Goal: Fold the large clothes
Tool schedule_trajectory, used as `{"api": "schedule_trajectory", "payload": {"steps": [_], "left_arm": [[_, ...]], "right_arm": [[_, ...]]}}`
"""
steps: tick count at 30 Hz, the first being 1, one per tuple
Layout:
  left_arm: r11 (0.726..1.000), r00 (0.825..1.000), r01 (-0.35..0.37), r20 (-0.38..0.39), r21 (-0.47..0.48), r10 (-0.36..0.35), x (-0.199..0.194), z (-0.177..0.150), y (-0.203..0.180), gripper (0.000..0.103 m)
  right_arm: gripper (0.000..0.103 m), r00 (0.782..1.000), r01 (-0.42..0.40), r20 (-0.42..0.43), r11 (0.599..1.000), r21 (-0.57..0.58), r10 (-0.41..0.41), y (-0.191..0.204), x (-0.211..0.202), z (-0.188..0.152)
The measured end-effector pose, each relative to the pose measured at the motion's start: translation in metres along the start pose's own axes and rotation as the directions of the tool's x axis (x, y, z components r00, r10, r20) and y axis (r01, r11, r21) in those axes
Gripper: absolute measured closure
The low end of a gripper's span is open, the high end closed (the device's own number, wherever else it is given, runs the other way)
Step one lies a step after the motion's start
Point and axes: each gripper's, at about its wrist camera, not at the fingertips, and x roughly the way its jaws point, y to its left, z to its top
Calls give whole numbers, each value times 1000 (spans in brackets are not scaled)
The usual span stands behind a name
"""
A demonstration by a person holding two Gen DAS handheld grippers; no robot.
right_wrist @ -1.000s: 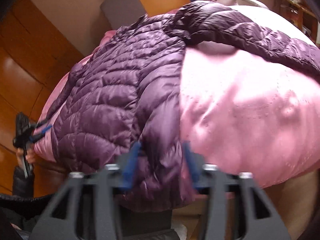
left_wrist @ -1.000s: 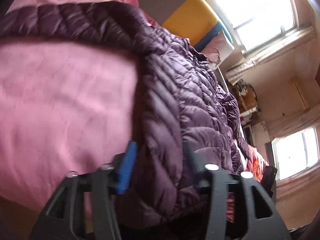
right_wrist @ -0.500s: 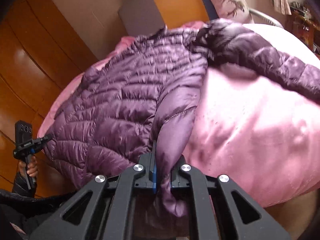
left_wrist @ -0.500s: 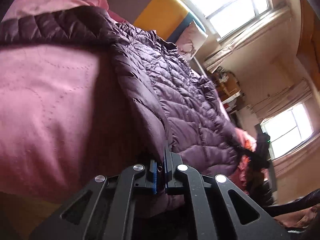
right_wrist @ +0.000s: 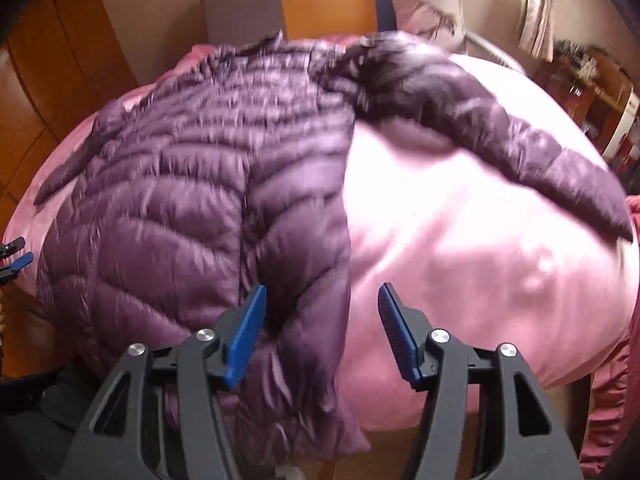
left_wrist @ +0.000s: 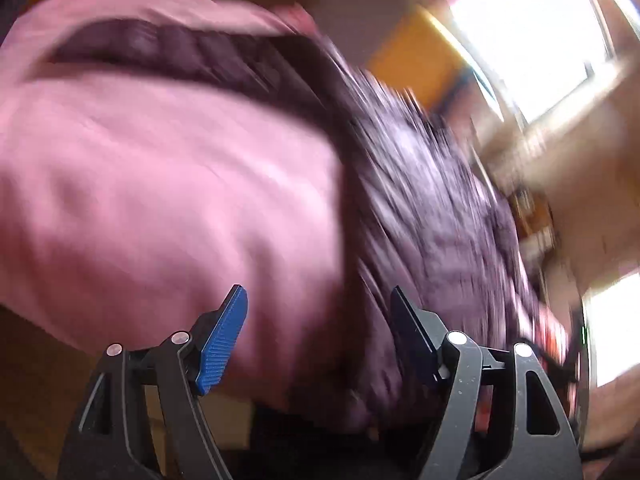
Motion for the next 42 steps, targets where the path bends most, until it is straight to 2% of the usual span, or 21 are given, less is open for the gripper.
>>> {"api": "schedule_trajectory", "payload": {"steps": [3, 5, 7, 12, 14, 17, 20, 21, 23, 24, 25, 26, 27, 29, 32, 33, 35, 37, 38, 40, 42], "left_arm": [[986, 986, -100, 122, -132, 116, -20, 29, 38, 31], [960, 956, -199, 177, -197, 234, -25, 53, 60, 31], [941, 936, -241, 201, -236, 290, -24, 71, 74, 31], [876, 878, -359, 202, -322, 434, -20, 124, 121, 31], [855, 862, -398, 184, -333, 473, -14, 143, 136, 31], [806, 822, -465, 160, -366, 547, -1, 171, 156, 25], [773, 826, -457, 111, -441, 552, 10, 192, 181, 24], [769, 836, -438, 103, -466, 538, 13, 198, 190, 24], [769, 839, -440, 94, -465, 536, 19, 203, 197, 27], [785, 847, -438, 92, -437, 524, 23, 207, 198, 46], [803, 853, -442, 89, -400, 514, 25, 209, 194, 58], [816, 853, -454, 91, -357, 514, 27, 211, 189, 82], [826, 849, -466, 104, -316, 519, 25, 209, 183, 92], [824, 830, -478, 152, -306, 537, 10, 201, 176, 96], [812, 809, -448, 217, -375, 547, -24, 178, 172, 96], [798, 788, -455, 238, -396, 568, -40, 163, 170, 96], [769, 768, -484, 219, -417, 602, -52, 137, 172, 96], [736, 765, -531, 138, -420, 630, -47, 109, 182, 96], [727, 754, -554, 126, -405, 645, -43, 97, 181, 96], [696, 704, -623, 132, -357, 698, -41, 89, 164, 96], [671, 683, -637, 126, -379, 719, -45, 82, 152, 96]], "right_arm": [[33, 996, -59, 57, 998, -36, 61, 28, 3, 20], [31, 992, -106, 62, 993, -55, 109, 50, 13, 32], [31, 986, -151, 58, 986, -74, 155, 75, 27, 42], [31, 973, -226, 22, 968, -106, 230, 136, 68, 61], [31, 972, -233, 7, 965, -124, 236, 151, 81, 64], [31, 975, -222, -14, 962, -159, 222, 172, 100, 69], [29, 979, -204, -26, 963, -176, 202, 182, 114, 71], [27, 980, -198, -29, 964, -177, 196, 186, 119, 71], [23, 981, -193, -34, 966, -171, 190, 190, 127, 69], [21, 981, -192, -32, 966, -170, 190, 190, 131, 68], [19, 982, -190, -29, 967, -172, 187, 190, 133, 66], [19, 983, -186, -27, 967, -174, 184, 190, 135, 65], [18, 983, -185, -22, 967, -175, 184, 190, 137, 64], [17, 982, -188, -16, 966, -175, 188, 189, 140, 63], [16, 982, -189, -13, 967, -171, 190, 188, 142, 62], [16, 981, -190, -10, 967, -170, 191, 188, 143, 62], [15, 981, -193, -6, 966, -170, 195, 187, 145, 62], [15, 981, -195, -8, 966, -173, 196, 186, 146, 62], [15, 981, -194, -8, 965, -174, 196, 185, 146, 63], [15, 981, -192, -10, 965, -177, 193, 183, 147, 64], [15, 982, -189, -5, 966, -178, 191, 181, 147, 66]]}}
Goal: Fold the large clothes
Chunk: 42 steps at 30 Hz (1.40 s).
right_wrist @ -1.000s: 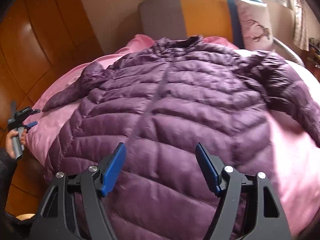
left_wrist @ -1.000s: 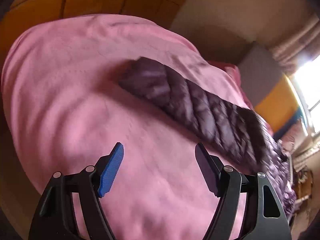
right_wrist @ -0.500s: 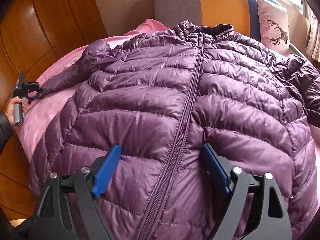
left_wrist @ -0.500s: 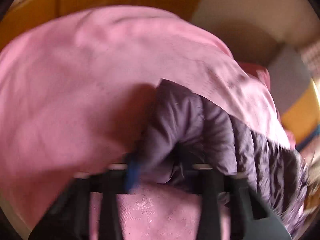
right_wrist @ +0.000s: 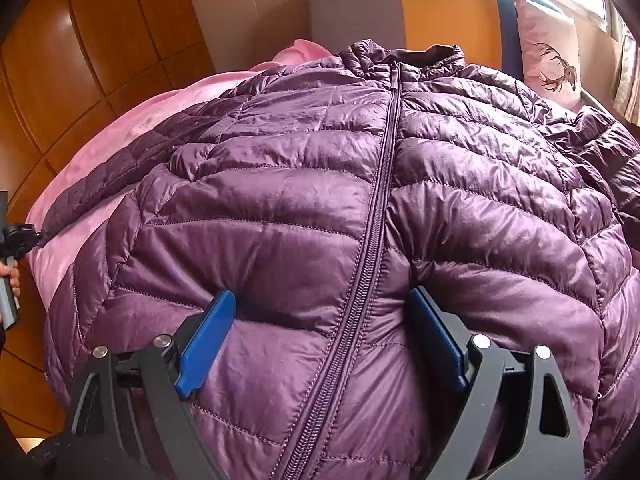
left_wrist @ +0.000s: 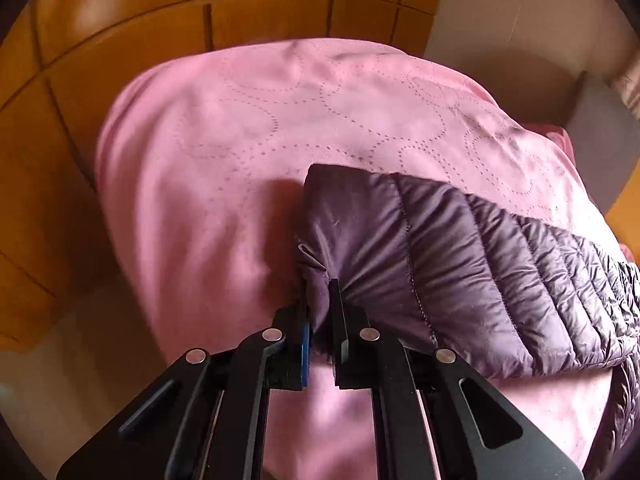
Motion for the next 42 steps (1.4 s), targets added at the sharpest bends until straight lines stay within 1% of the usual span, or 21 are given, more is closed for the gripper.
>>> {"api": "schedule_trajectory", "payload": {"steps": [2, 4, 5, 6, 10, 14, 17, 18, 20, 22, 24, 28, 30, 31, 33, 35, 36, 37, 38, 40, 42], "left_arm": [[999, 1000, -15, 6, -37, 16, -5, -3, 3, 88], [997, 998, -58, 22, -56, 59, -14, -6, 3, 60], [995, 997, -61, 38, -76, 64, -22, -7, 5, 32], [994, 995, -50, 76, -102, 58, -34, -10, 7, 22], [997, 980, -24, 196, -76, 39, -79, -16, -11, 22], [983, 960, 173, 212, 56, -180, -109, -33, -63, 22], [926, 925, 310, 157, 216, -346, -121, -59, -127, 22], [886, 904, 369, 113, 281, -413, -126, -72, -155, 21], [815, 868, 441, 51, 376, -494, -132, -97, -195, 22], [714, 820, 517, -33, 473, -572, -140, -131, -243, 21], [648, 792, 550, -82, 527, -605, -145, -157, -274, 21], [546, 757, 588, -168, 596, -631, -151, -201, -323, 22], [522, 761, 585, -198, 621, -619, -150, -216, -341, 21], [511, 762, 584, -209, 630, -613, -148, -221, -347, 21], [501, 776, 567, -220, 654, -592, -144, -232, -358, 22], [500, 789, 561, -245, 660, -563, -137, -240, -364, 21], [503, 795, 562, -262, 656, -546, -127, -243, -367, 21], [507, 803, 557, -270, 657, -532, -121, -246, -370, 20], [511, 807, 553, -270, 658, -526, -115, -248, -370, 19], [521, 808, 553, -265, 650, -527, -112, -250, -370, 18], [523, 813, 546, -263, 655, -519, -111, -251, -372, 17]], "right_arm": [[15, 1000, 0, 9, 1000, 4, 0, -2, -1, -1], [15, 1000, -5, 15, 1000, 6, 5, -2, -2, -1], [14, 1000, -9, 16, 1000, 6, 8, -2, -4, -2], [14, 1000, -12, 17, 1000, 5, 12, -1, -4, -2], [15, 998, -63, 15, 997, 42, 63, -8, -17, 0], [18, 991, -121, 86, 972, 201, 105, -51, -54, -2], [19, 985, -62, 172, 925, 376, -4, -117, -102, -17], [19, 982, -39, 184, 903, 428, -45, -138, -115, -24], [23, 971, 8, 192, 829, 559, -139, -188, -143, -44], [30, 954, 40, 179, 691, 722, -242, -248, -172, -77], [31, 929, 59, 161, 563, 825, -334, -292, -196, -106], [31, 886, -13, 170, 343, 939, -431, -362, -227, -150], [31, 868, -59, 179, 261, 963, -464, -386, -232, -160], [30, 865, -77, 186, 243, 967, -466, -394, -232, -162], [29, 861, -83, 185, 228, 970, -473, -407, -231, -156], [32, 861, -33, 155, 251, 967, -484, -413, -231, -143], [51, 870, -16, 147, 270, 963, -471, -419, -233, -134], [78, 881, 1, 140, 298, 954, -451, -420, -232, -128], [90, 885, 41, 117, 326, 944, -450, -412, -232, -120], [98, 852, 118, 114, 400, 909, -510, -391, -250, -106], [98, 803, 181, 119, 429, 885, -584, -371, -279, -112]]}}
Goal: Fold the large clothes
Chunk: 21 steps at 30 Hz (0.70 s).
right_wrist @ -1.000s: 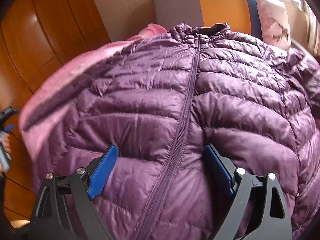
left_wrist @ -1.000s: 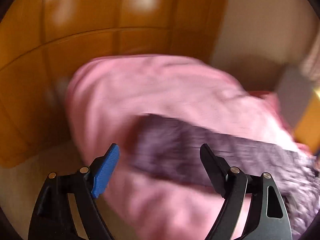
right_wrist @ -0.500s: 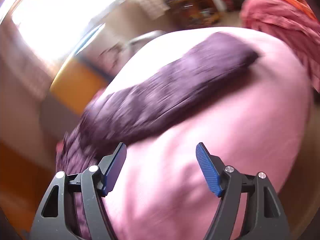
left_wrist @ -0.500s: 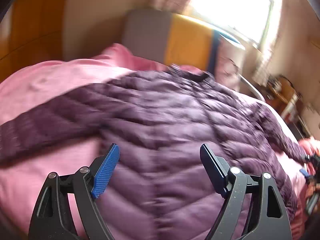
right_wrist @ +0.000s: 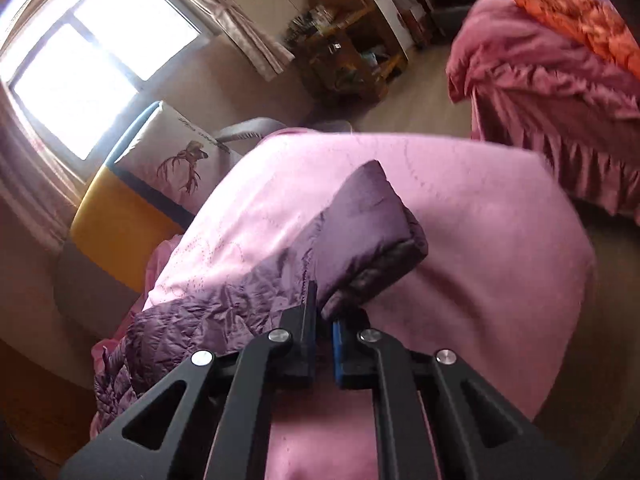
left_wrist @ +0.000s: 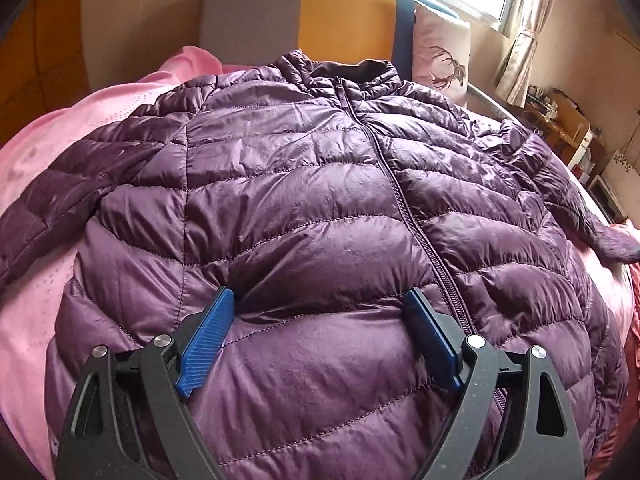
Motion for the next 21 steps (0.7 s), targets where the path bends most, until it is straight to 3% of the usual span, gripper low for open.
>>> {"api": "schedule_trajectory", "payload": {"steps": [2, 4, 7, 9, 11, 12, 13, 17, 21], "left_arm": [[1000, 1000, -5, -3, 3, 5, 0, -1, 1, 17], [1000, 1000, -10, -7, 6, 10, 2, -1, 1, 16], [1000, 1000, -20, -11, 18, 20, 3, -1, 3, 15], [1000, 1000, -16, -18, 16, 16, 3, 0, 6, 15], [1000, 999, -8, -32, 16, 9, 2, 3, 9, 15], [1000, 999, 1, -40, 16, 0, -1, 6, 11, 15], [1000, 999, 14, -41, 13, -13, -5, 8, 14, 15], [1000, 999, 15, 38, 12, -15, -25, 19, 23, 15], [999, 994, -27, 109, 36, 23, -34, 36, 35, 15]], "right_arm": [[98, 994, 104, 31, 993, -59, -102, -7, -21, -14], [98, 979, 202, -17, 973, -111, -205, -19, -15, -36], [98, 965, 241, -72, 960, -142, -253, -34, 1, -64], [95, 965, 244, -59, 960, -137, -254, -31, 2, -73], [77, 965, 247, -62, 963, -107, -254, -29, -3, -74], [48, 964, 253, -53, 963, -96, -259, -32, -8, -69], [35, 963, 265, -27, 960, -91, -268, -33, -16, -62], [31, 953, 301, 84, 946, -117, -293, -13, -54, -49], [29, 991, 131, 53, 965, -228, -122, 52, -54, -62]]}}
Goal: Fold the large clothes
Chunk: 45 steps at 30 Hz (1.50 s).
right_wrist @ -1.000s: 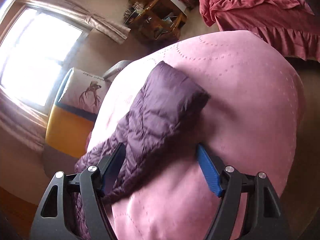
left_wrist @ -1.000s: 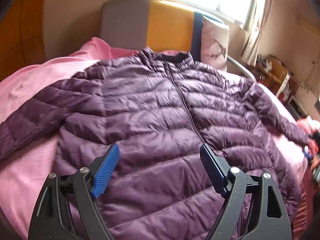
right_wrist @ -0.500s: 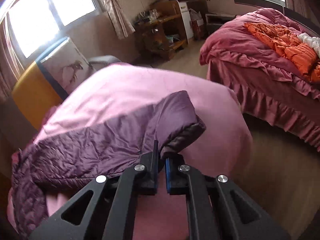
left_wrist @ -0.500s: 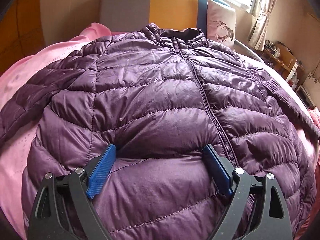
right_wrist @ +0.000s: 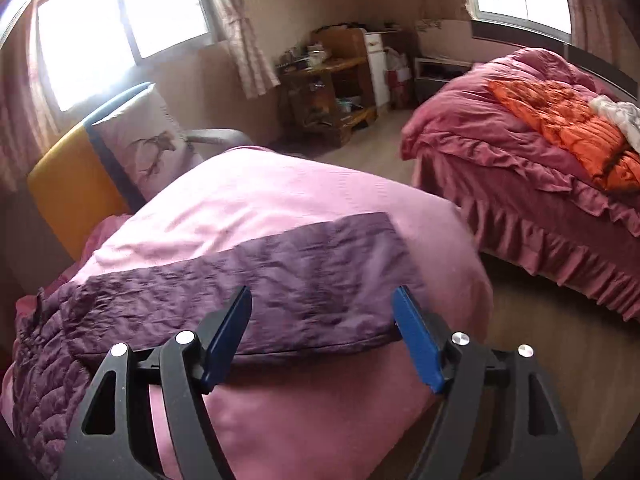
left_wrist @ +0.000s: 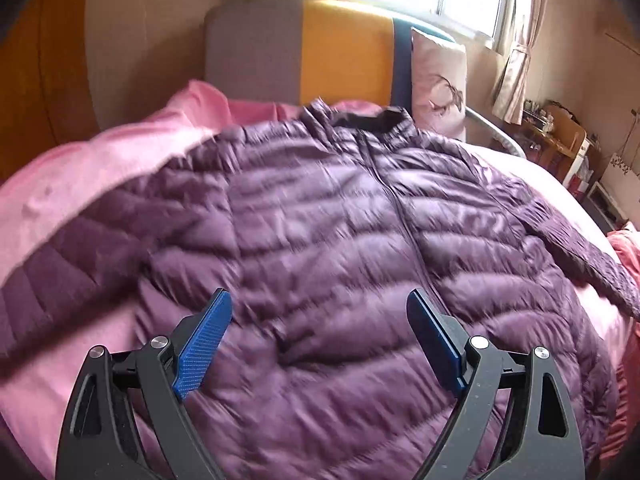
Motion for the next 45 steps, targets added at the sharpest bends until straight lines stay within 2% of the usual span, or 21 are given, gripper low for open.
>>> {"api": "schedule_trajectory", "payload": {"steps": [2, 3, 5, 6, 7, 10, 11, 13, 15, 21, 26, 28, 29, 31, 33, 35, 38, 41, 42, 43, 45], "left_arm": [[1000, 1000, -14, 9, -5, 14, 2, 5, 5, 15], [1000, 1000, -14, 16, -15, 14, 4, 6, 10, 15], [999, 1000, -12, 12, -36, 12, 9, 6, 17, 15], [999, 1000, -10, 7, -45, 10, 11, 5, 20, 15], [998, 1000, -2, -2, -58, 2, 14, 3, 23, 15], [995, 999, 19, -33, -98, -22, 21, -4, 31, 15], [993, 998, 30, -46, -113, -35, 24, -7, 34, 15], [989, 995, 56, -80, -135, -67, 31, -14, 38, 15], [990, 993, 68, -86, -126, -80, 32, -23, 39, 15], [992, 994, 82, -67, -96, -89, 23, -36, 37, 15], [994, 995, 78, -60, -72, -82, 21, -38, 38, 14], [994, 994, 87, -66, -71, -91, 25, -35, 40, 12], [994, 993, 89, -67, -70, -93, 25, -34, 39, 11], [993, 993, 91, -69, -69, -96, 26, -34, 38, 10], [992, 992, 100, -69, -76, -105, 27, -33, 39, 10], [992, 992, 102, -66, -79, -107, 27, -33, 39, 10], [992, 992, 96, -68, -76, -102, 26, -34, 38, 10], [994, 993, 87, -73, -69, -92, 26, -34, 37, 10], [994, 993, 85, -75, -66, -90, 27, -34, 37, 9], [994, 993, 84, -76, -64, -89, 27, -34, 36, 9], [995, 993, 79, -80, -61, -84, 28, -33, 35, 8]], "right_arm": [[28, 991, -133, -36, 986, -98, 130, 56, 3, -9], [28, 977, -211, -69, 966, -150, 203, 88, 6, -17], [28, 936, -346, -145, 913, -217, 320, 143, 12, -35], [29, 908, -413, -192, 875, -254, 373, 174, 15, -47], [29, 882, -465, -236, 835, -295, 408, 204, 17, -61], [30, 839, -535, -336, 760, -370, 427, 259, 31, -100], [30, 835, -539, -357, 752, -381, 417, 261, 41, -111], [33, 844, -512, -397, 763, -395, 361, 268, 60, -133], [34, 843, -509, -403, 771, -383, 356, 248, 75, -143], [35, 859, -493, -365, 767, -411, 357, 233, 68, -151], [35, 852, -498, -378, 782, -374, 362, 235, 61, -140], [33, 842, -510, -361, 808, -294, 400, 212, 53, -126], [31, 849, -497, -339, 832, -247, 406, 195, 51, -117], [29, 873, -442, -287, 889, -121, 395, 147, 50, -96], [29, 897, -376, -241, 926, 22, 370, 91, 51, -78], [29, 924, -298, -200, 941, 159, 326, 37, 52, -63], [30, 954, -207, -134, 915, 346, 266, -40, 55, -42], [33, 966, -178, -73, 846, 503, 246, -93, 62, -25], [36, 969, -164, -64, 821, 547, 237, -106, 66, -20], [44, 971, -156, -60, 799, 581, 233, -115, 72, -16], [55, 966, -164, -62, 780, 604, 252, -119, 83, -8]]}}
